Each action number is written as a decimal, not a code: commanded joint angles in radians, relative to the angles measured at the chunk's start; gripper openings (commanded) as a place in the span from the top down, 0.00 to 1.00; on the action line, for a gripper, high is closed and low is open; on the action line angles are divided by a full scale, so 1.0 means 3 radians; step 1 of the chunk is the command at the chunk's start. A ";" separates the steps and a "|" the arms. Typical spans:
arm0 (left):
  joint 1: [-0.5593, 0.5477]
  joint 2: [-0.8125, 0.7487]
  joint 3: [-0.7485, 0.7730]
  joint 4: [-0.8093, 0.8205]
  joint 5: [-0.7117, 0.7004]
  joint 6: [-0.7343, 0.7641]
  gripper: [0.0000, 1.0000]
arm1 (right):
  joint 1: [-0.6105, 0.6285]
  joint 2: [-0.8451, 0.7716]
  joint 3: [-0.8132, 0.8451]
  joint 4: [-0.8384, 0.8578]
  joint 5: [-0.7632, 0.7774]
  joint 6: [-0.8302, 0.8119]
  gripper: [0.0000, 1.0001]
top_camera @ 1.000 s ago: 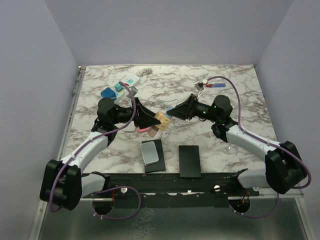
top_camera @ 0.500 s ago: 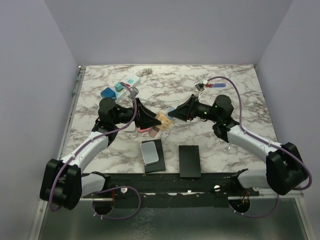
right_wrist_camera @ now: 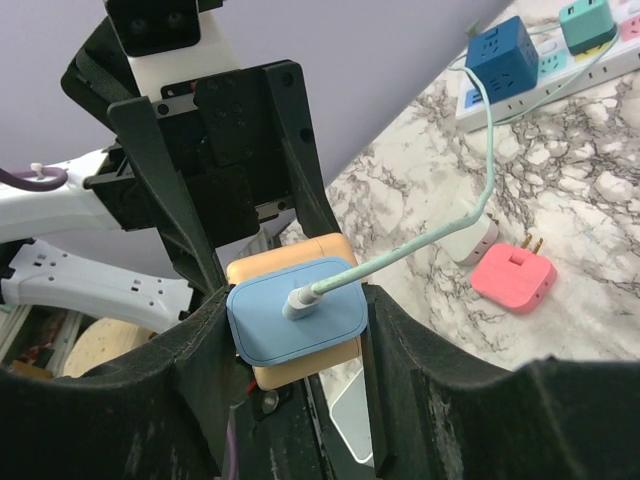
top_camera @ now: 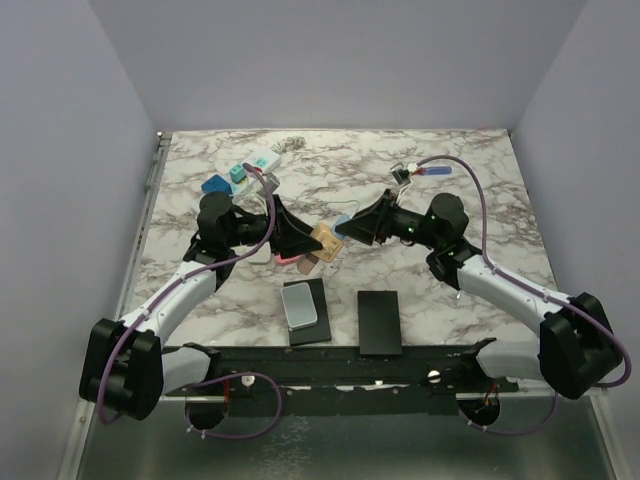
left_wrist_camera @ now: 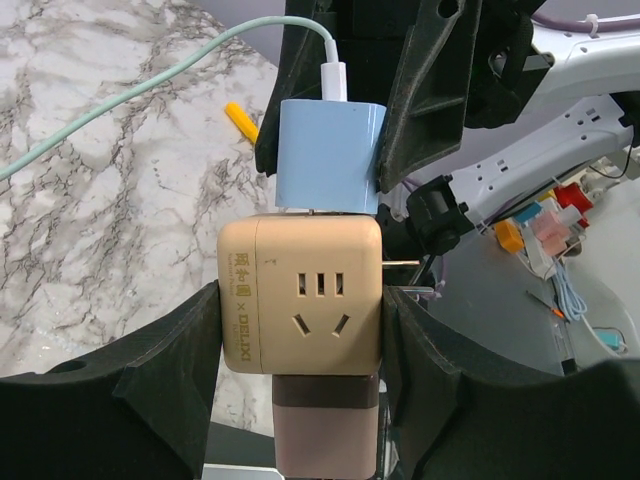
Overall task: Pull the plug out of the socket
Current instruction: Remove the plug from the socket.
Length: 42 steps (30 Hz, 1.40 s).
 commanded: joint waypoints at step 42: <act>-0.0100 0.0003 0.0118 -0.0269 -0.0272 0.0244 1.00 | -0.0229 0.0271 0.0320 -0.0315 -0.0007 0.0075 0.99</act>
